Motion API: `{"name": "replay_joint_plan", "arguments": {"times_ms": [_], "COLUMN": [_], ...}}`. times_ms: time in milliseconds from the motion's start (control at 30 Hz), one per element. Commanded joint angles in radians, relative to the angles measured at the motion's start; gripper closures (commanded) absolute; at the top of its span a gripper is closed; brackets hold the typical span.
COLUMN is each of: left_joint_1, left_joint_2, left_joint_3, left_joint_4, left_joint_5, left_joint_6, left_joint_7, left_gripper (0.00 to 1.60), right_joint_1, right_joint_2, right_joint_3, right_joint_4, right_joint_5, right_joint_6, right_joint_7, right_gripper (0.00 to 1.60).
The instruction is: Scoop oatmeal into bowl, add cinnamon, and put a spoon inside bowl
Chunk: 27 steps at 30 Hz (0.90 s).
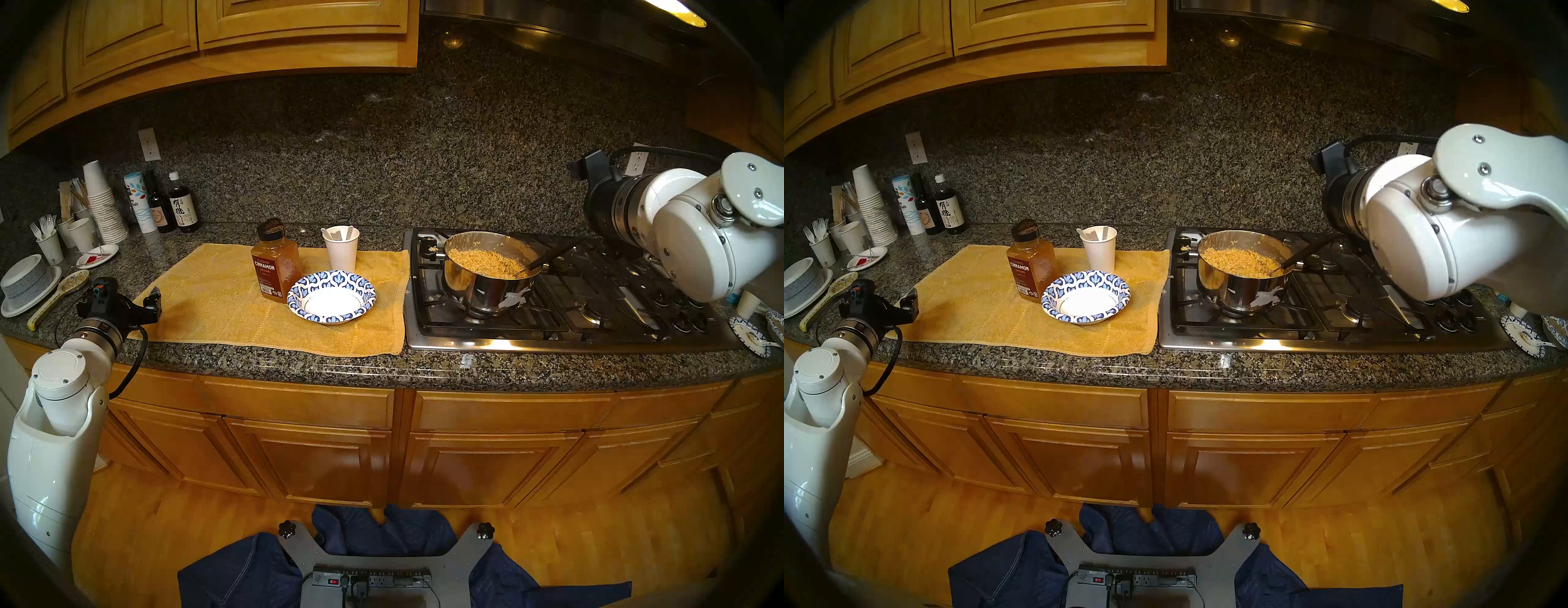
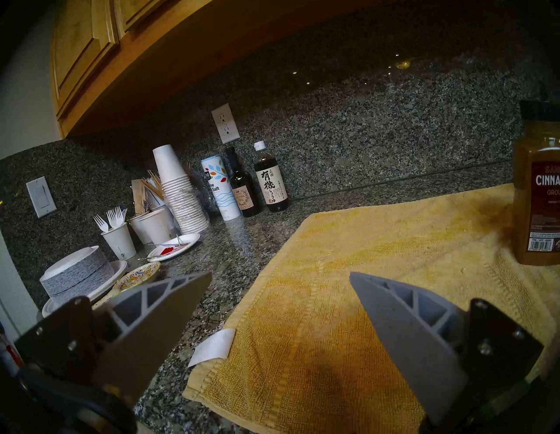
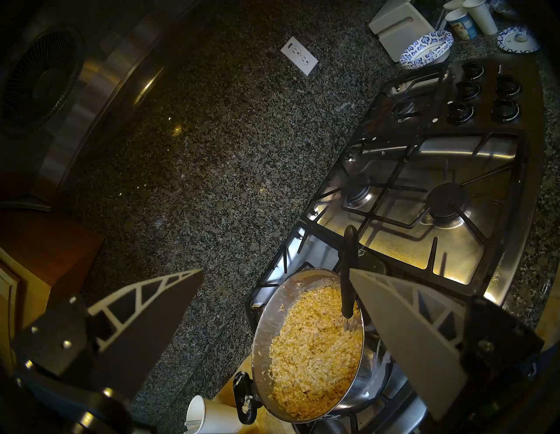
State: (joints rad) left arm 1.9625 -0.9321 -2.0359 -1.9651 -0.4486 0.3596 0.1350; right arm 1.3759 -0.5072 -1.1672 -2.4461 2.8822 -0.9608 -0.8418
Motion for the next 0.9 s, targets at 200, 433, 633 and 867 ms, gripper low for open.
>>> {"name": "replay_joint_plan", "arguments": {"times_ms": [200,433,633,867], "left_joint_1": [-0.014,-0.014,-0.014,-0.014], "left_joint_2": [0.008,0.008,0.008,0.008], "left_joint_3": [-0.015,-0.015,-0.015,-0.015], "left_joint_4": [-0.019,-0.019,-0.019,-0.019], "left_joint_5": [0.0,0.0,0.0,-0.001], "left_joint_6": [-0.008,-0.008,-0.008,-0.008], "left_joint_7": [0.002,0.002,0.002,0.002], "left_gripper": [0.0,0.0,0.0,0.0], "right_joint_1": [0.012,0.021,-0.003,-0.141], "right_joint_2": [0.0,-0.004,-0.007,-0.049], "right_joint_3": [0.016,0.01,0.009,0.064], "right_joint_4": [0.003,0.003,0.005,0.059], "right_joint_5": [-0.003,-0.005,-0.003,-0.002], "right_joint_6": [0.001,0.007,0.023,0.04], "right_joint_7": [0.005,-0.002,0.009,0.082], "right_gripper": [0.0,0.0,0.0,0.0]}}
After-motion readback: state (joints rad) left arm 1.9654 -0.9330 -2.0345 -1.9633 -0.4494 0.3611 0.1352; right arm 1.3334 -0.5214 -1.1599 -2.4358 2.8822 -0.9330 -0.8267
